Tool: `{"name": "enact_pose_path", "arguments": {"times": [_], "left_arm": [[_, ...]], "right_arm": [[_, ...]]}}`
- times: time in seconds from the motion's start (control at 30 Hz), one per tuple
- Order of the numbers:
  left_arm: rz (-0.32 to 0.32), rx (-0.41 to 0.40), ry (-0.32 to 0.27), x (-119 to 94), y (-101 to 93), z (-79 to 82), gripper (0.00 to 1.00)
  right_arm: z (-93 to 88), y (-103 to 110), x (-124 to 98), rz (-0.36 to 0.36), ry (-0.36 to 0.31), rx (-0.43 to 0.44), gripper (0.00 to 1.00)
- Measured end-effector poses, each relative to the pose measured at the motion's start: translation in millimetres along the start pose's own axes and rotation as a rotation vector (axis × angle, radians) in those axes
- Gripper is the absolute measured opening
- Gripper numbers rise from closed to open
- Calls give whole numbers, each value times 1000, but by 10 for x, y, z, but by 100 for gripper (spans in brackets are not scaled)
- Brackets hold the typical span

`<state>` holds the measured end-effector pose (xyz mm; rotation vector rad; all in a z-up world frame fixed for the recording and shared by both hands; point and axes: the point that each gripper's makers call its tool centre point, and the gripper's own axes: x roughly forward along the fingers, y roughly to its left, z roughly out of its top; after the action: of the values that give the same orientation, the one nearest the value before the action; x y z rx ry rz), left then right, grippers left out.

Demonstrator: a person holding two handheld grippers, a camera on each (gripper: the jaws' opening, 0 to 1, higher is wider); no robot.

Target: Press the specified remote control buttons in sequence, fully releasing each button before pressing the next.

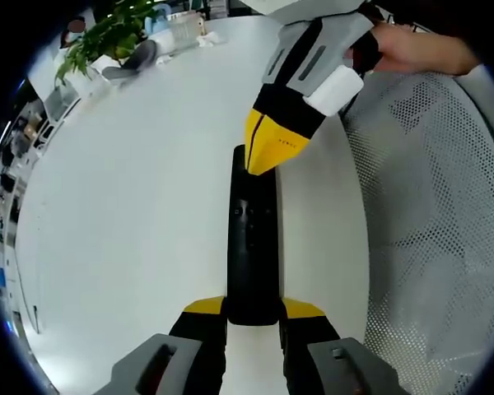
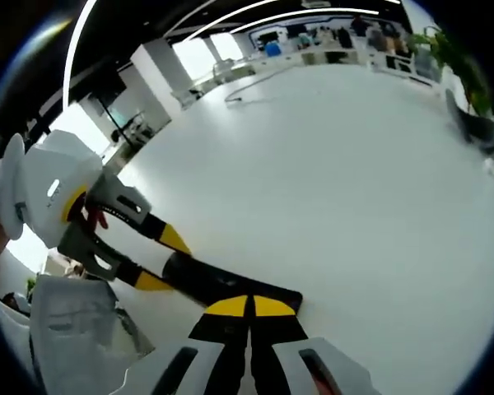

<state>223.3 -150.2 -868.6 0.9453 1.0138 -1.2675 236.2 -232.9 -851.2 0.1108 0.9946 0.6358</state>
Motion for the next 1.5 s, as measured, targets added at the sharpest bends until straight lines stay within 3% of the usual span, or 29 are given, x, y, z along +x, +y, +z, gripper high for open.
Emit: {"name": "enact_pose_path", "arguments": {"times": [0.27, 0.53, 0.7, 1.0, 1.5], "left_arm": [[5, -22, -24, -4, -29, 3, 23], [16, -52, -70, -6, -60, 9, 23], [27, -69, -89, -7, -70, 13, 23], [32, -99, -140, -9, -112, 23, 23], [47, -122, -141, 6, -241, 76, 23]], "right_arm": [[-9, -8, -6, -3, 8, 10, 0], [-25, 1, -5, -19, 10, -50, 0], [-15, -32, -3, -5, 12, 18, 0], [-19, -16, -14, 9, 18, 63, 0], [-6, 52, -33, 69, 20, 149, 0]]}}
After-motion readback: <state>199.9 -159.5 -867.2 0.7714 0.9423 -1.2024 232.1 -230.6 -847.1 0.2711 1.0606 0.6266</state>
